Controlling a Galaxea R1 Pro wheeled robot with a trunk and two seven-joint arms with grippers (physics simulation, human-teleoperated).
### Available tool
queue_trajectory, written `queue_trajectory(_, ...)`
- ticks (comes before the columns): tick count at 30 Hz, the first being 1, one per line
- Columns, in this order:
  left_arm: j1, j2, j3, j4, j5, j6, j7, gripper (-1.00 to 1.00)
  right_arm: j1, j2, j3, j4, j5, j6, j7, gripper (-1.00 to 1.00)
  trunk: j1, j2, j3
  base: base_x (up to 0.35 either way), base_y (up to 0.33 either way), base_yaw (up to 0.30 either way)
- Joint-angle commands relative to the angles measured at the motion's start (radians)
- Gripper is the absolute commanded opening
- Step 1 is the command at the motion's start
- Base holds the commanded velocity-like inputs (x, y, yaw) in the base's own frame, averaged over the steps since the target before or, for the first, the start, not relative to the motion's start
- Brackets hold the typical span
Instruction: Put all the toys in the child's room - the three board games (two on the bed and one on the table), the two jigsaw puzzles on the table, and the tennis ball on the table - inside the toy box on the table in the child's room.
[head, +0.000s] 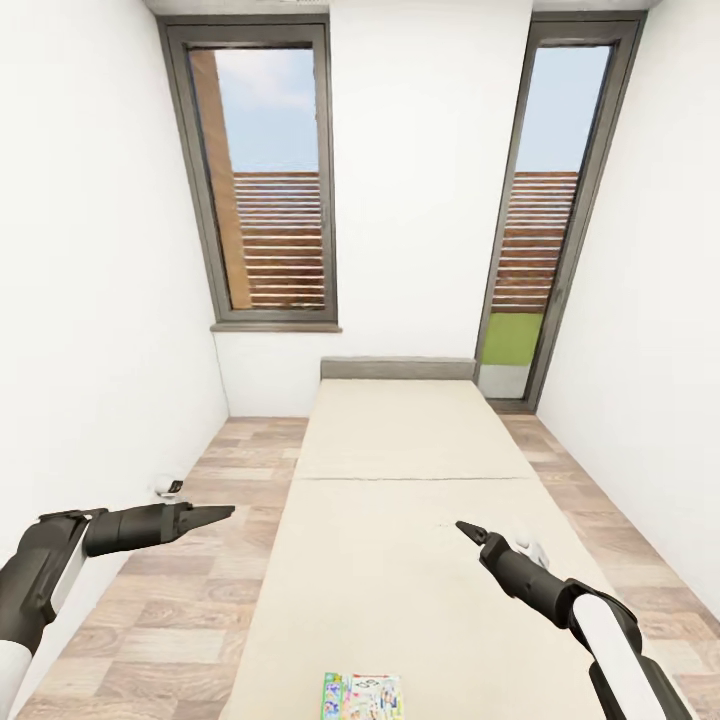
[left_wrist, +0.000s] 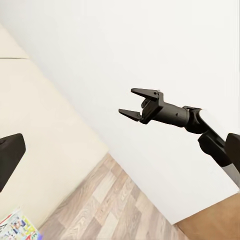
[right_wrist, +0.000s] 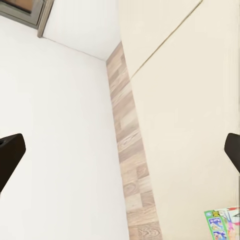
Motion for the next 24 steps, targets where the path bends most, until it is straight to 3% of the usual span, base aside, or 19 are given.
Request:
queue_trajectory(1,-0.001,0.0,0.0,0.0,0.0,0.011,-0.004,1.0,-0.001,0.0,-0.001,0.0,-0.003,0.005,-0.001,1.0,0.001,-0.002,0.0,0.0,-0.001,-0.187)
queue_trajectory(24,0.0,-0.001,0.0,0.0,0.0,0.011,-0.004,1.0,-0.001,0.0,-0.001,0.0,-0.002,0.005,-0.001,1.0,0.001,-0.002,0.031,-0.007,-0.005,-0.187)
